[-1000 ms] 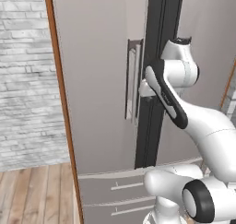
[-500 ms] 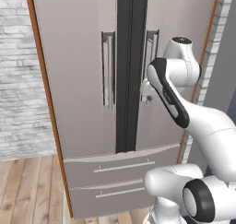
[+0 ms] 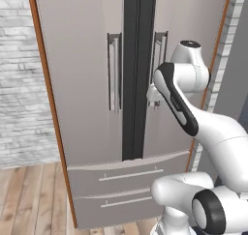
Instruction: There is a bowl on the dining counter. Grab a lemon wedge from the fridge and place it in the bowl. Then get the liquor bottle and glass cup from the cabinet and place them next to the bowl.
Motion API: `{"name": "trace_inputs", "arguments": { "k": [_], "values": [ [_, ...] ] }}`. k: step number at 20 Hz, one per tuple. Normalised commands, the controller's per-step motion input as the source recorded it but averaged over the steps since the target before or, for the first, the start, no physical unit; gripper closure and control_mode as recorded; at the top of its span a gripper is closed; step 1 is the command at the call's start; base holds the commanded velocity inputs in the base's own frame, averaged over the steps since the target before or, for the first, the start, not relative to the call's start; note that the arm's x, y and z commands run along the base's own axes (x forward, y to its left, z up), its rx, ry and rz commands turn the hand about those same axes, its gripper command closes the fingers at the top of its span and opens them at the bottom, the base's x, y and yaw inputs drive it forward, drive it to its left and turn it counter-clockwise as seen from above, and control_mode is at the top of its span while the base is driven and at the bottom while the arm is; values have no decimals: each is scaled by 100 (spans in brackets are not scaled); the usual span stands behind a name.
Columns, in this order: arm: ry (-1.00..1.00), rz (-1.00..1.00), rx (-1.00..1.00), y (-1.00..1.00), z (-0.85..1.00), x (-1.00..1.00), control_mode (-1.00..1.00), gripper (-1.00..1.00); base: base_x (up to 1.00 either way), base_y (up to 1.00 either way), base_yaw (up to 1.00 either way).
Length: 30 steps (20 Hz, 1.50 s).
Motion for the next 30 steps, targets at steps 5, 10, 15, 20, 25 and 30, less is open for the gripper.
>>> {"name": "trace_inputs", "arguments": {
  "k": [5, 10, 15, 20, 25, 30],
  "values": [
    [0, 0, 0, 0, 0, 0, 100, -100, 6, 7, 0],
    [-15, 0, 0, 0, 2, 26, -100, -100, 0, 0, 0],
    [-25, 0, 0, -2, 29, 44, -100, -100, 0, 0, 0],
    [-29, 0, 0, -19, 31, 41, -100, -100, 0, 0, 0],
    [-17, -2, -2, -4, 15, 45, -100, -100, 0, 0, 0],
    [-11, -2, -1, -4, 0, 34, -100, -100, 0, 0, 0]
  ]
}}
